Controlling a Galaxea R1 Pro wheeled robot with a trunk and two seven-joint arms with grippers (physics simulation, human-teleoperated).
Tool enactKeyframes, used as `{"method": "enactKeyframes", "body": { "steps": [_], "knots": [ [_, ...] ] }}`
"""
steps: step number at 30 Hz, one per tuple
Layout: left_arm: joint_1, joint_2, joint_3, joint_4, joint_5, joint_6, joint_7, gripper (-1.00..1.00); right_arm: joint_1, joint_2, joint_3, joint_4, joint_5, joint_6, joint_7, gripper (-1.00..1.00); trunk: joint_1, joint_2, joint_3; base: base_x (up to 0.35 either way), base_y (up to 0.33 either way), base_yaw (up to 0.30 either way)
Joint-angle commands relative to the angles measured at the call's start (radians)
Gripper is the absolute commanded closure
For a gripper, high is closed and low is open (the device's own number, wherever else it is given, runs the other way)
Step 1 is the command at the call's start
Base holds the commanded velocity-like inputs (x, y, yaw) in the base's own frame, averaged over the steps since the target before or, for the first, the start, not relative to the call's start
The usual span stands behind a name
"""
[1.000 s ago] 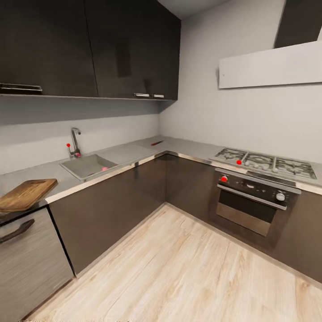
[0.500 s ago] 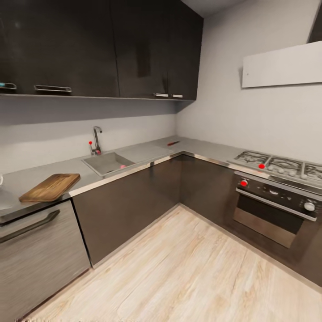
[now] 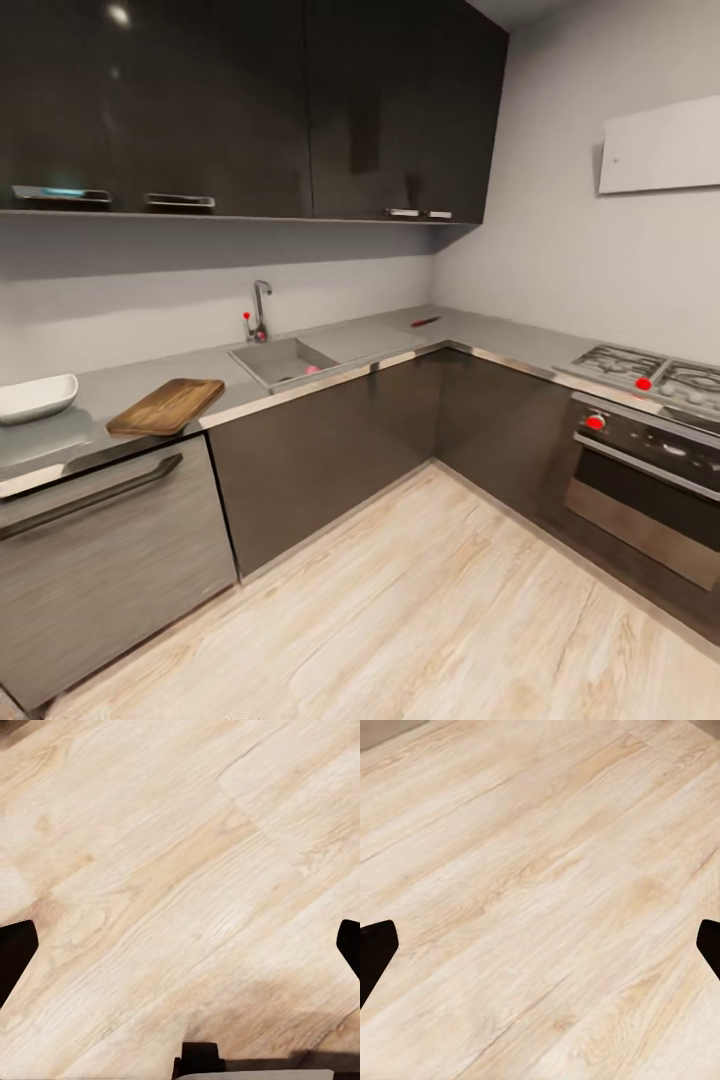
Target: In the kitchen, take the Vidalia onion out of the sink, dice it on the chopping board with the paring knife, put the diced onion into the bowl on the countertop, then place both the paring knife and the chopping board into the sink.
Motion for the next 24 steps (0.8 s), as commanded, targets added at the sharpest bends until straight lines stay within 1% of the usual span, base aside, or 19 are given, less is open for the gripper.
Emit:
{"method": "enactKeyframes", "body": {
  "steps": [1,24],
  "knots": [
    [0.0,0.0,0.001,-0.001,0.002,-0.001,0.0,-1.0,-0.001,0.0,0.001,0.001,0.001,-0.003,-0.004,-1.0,0.0,0.0,-0.001,0.0,0.0,0.245],
    [0.0,0.0,0.001,-0.001,0.003,-0.001,0.0,-1.0,-0.001,0.0,0.001,0.002,0.001,-0.003,-0.004,-1.0,0.0,0.0,-0.001,0.0,0.0,0.245]
  ]
}}
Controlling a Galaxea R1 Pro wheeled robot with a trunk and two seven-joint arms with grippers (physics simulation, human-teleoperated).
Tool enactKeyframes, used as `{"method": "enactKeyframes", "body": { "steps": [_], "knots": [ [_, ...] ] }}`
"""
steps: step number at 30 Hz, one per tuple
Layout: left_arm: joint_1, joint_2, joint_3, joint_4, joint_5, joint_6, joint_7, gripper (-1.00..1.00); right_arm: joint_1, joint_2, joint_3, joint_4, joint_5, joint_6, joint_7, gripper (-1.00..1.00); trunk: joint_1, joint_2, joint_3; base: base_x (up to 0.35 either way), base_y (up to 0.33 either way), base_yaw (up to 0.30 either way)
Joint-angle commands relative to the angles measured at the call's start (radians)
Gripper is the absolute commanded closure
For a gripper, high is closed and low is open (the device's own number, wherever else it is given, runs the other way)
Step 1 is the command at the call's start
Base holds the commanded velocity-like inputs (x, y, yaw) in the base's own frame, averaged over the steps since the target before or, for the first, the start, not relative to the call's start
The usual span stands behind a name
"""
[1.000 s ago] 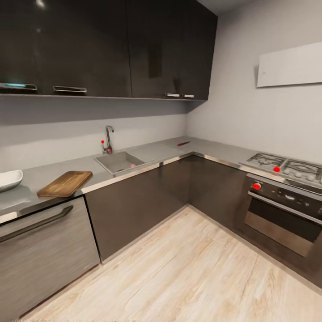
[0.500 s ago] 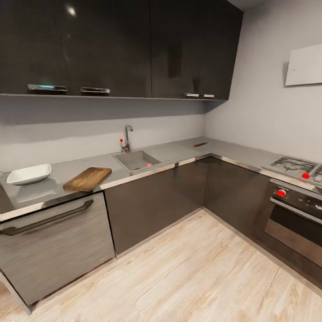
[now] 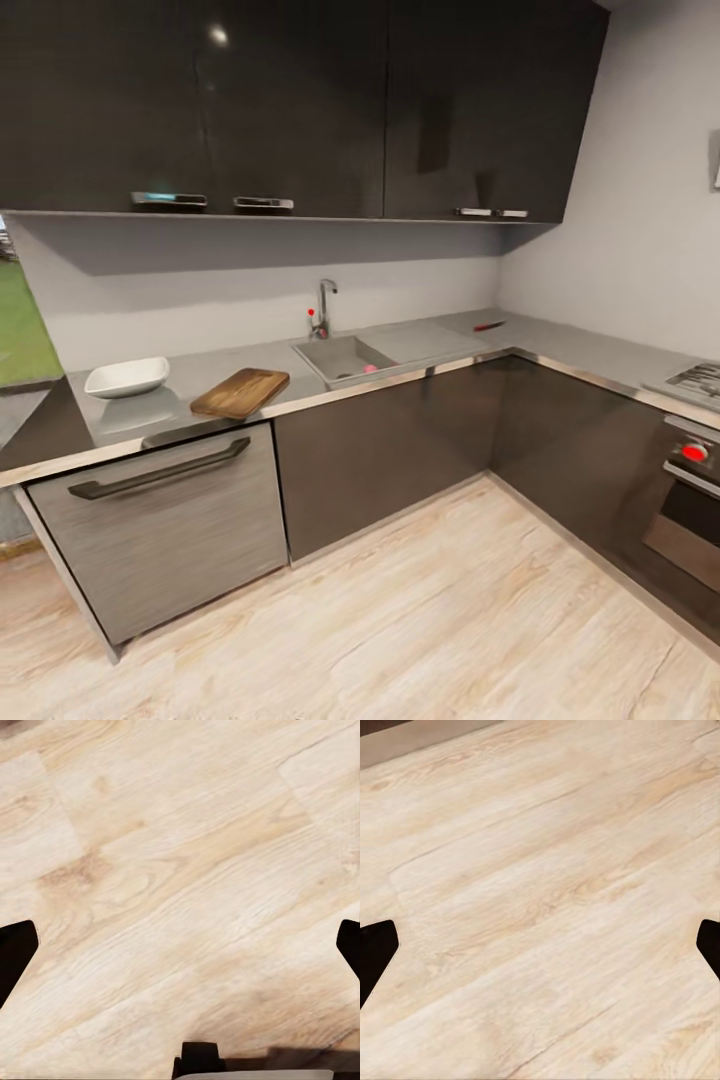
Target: In the kitchen, take the Vidalia onion out of the sink, dice it on the chopping board with the paring knife, put the diced onion into the bowl on the countertop, then place both the paring knife and the chopping board into the sink.
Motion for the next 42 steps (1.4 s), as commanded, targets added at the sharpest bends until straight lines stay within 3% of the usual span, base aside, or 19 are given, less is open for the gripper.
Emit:
{"method": "enactKeyframes", "body": {
  "steps": [1,42],
  "knots": [
    [0.0,0.0,0.001,-0.001,0.002,-0.001,0.0,-1.0,-0.001,0.0,0.001,0.001,0.001,-0.003,-0.004,-1.0,0.0,0.0,-0.001,0.0,0.0,0.245],
    [0.0,0.0,0.002,-0.001,0.002,-0.001,0.0,-1.0,-0.001,0.002,0.001,0.001,0.001,-0.003,-0.004,-1.0,0.0,0.0,-0.001,0.0,-0.001,0.245]
  ]
}}
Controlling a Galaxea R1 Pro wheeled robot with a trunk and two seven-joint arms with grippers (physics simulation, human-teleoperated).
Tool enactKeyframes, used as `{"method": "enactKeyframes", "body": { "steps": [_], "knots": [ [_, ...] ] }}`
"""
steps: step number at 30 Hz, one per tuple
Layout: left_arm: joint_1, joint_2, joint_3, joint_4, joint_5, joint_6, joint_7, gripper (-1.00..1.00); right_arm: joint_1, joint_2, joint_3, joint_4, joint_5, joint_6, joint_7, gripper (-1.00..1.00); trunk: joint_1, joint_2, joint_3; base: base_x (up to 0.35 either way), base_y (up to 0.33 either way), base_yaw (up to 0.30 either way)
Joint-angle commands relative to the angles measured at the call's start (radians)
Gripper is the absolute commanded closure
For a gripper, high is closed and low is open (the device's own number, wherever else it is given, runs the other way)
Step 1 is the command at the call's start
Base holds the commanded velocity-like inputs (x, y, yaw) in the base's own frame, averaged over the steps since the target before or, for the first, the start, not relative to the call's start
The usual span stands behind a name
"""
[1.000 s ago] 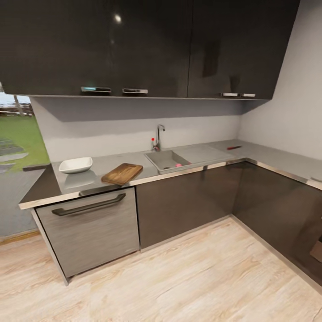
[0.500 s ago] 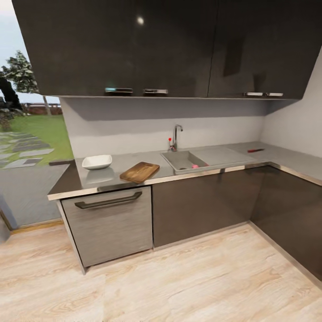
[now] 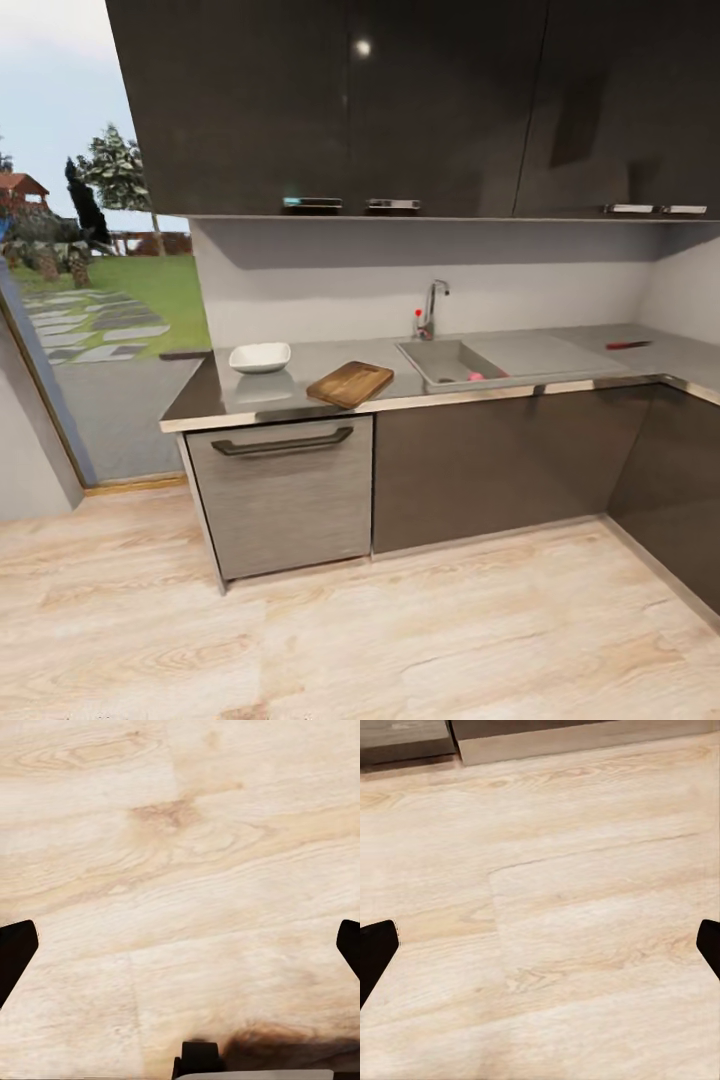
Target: In the kitchen, take the Vidalia onion out of the sink, dice it on the chopping board with the paring knife, put the diced onion into the bowl on the countertop, then place both the paring knife and the chopping board into the sink.
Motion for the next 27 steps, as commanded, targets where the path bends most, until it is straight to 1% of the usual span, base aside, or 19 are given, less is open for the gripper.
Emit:
{"method": "enactKeyframes", "body": {
  "steps": [1,6,17,27],
  "knots": [
    [0.0,0.0,0.001,-0.001,0.002,-0.001,0.0,-1.0,-0.001,0.0,0.001,0.001,0.001,-0.003,-0.004,-1.0,0.0,0.0,-0.001,0.0,-0.05,0.245],
    [0.0,0.0,0.001,-0.001,0.002,0.0,0.0,-1.0,-0.001,0.0,0.001,0.001,0.001,-0.003,-0.004,-1.0,0.0,0.0,-0.001,0.065,-0.097,0.245],
    [0.0,0.0,0.001,-0.001,0.002,0.0,0.0,-1.0,-0.001,0.0,0.001,0.001,0.001,-0.003,-0.004,-1.0,0.0,0.0,-0.001,0.141,-0.143,0.238],
    [0.0,0.0,0.001,-0.001,0.002,-0.001,0.0,-1.0,-0.001,-0.001,0.001,0.0,0.001,-0.003,-0.004,-1.0,0.0,0.0,-0.001,0.167,-0.156,0.035]
  ]
}}
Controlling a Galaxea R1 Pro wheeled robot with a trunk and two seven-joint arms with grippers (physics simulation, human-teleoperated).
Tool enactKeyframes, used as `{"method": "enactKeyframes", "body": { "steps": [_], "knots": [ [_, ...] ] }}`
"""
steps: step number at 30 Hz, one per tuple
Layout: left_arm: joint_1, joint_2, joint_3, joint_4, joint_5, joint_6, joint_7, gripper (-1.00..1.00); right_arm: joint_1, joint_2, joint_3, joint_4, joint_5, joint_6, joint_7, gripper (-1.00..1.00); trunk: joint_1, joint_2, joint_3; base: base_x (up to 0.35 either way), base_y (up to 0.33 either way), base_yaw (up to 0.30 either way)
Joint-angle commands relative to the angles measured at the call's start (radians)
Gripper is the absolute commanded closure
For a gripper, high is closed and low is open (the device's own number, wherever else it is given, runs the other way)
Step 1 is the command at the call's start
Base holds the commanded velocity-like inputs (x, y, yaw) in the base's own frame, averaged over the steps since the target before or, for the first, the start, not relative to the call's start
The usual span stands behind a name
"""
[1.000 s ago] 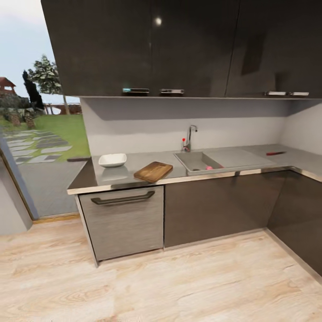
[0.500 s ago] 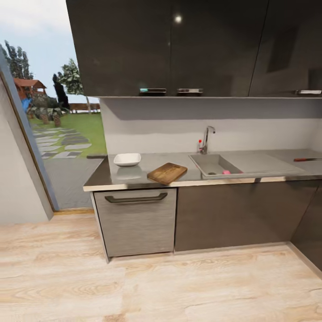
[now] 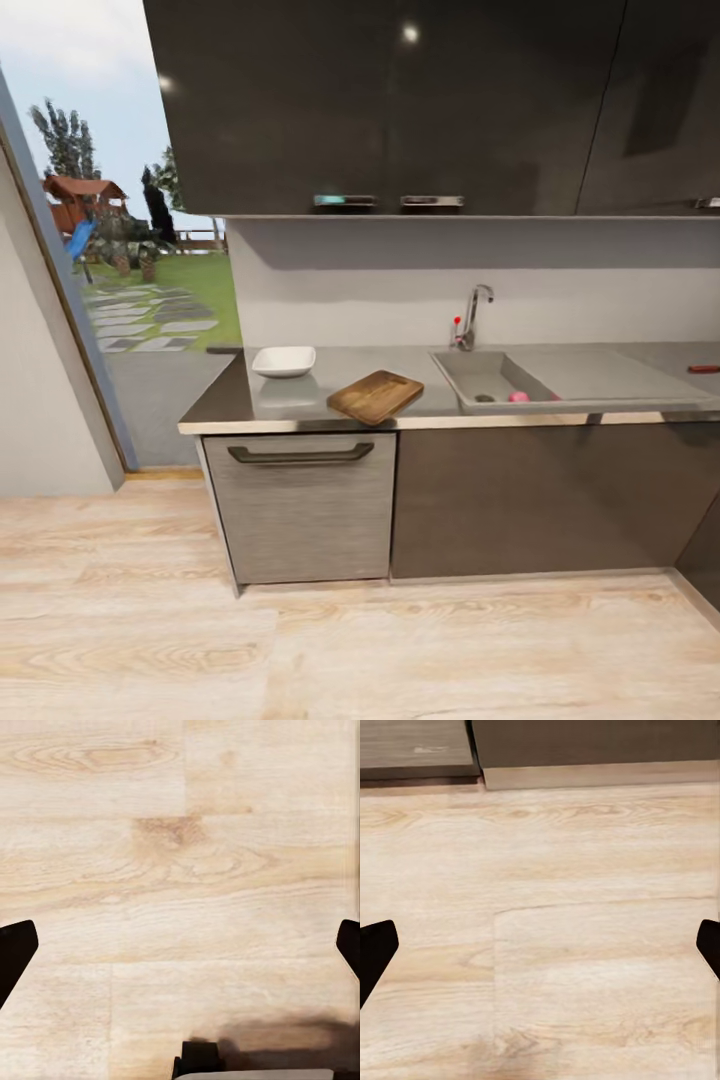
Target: In the kitchen, take the Vidalia onion out of the sink, dice it on the chopping board with the paring knife, put the diced onion into the bowl on the countertop, then place both the paring knife and the chopping board into the sink.
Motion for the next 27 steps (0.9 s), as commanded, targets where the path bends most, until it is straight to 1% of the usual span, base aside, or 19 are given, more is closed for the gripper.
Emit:
{"method": "enactKeyframes", "body": {
  "steps": [1,14,19,23,27],
  "knots": [
    [0.0,0.0,0.001,-0.002,0.001,-0.001,0.0,-1.0,-0.001,0.0,0.001,0.001,0.001,-0.003,-0.004,-1.0,0.0,0.0,-0.001,0.169,-0.158,0.002],
    [0.0,0.0,0.001,-0.002,0.001,-0.001,0.0,-1.0,-0.001,0.001,0.001,0.001,0.001,-0.003,-0.004,-1.0,0.0,0.0,-0.001,0.169,-0.146,0.0],
    [0.0,0.0,0.001,-0.002,0.001,-0.002,0.0,-1.0,-0.001,0.001,0.001,0.001,0.001,-0.003,-0.004,-1.0,0.0,0.0,-0.001,0.169,-0.031,0.019],
    [0.0,0.0,0.0,-0.002,0.001,-0.002,0.0,-1.0,-0.001,0.001,0.001,0.001,0.001,-0.003,-0.004,-1.0,0.0,0.0,-0.002,0.156,-0.003,0.107],
    [0.0,0.0,0.0,-0.002,0.001,-0.002,0.0,-1.0,-0.001,0.001,0.001,0.0,0.001,-0.003,-0.004,-1.0,0.0,0.0,-0.003,0.057,-0.001,0.065]
  ]
}}
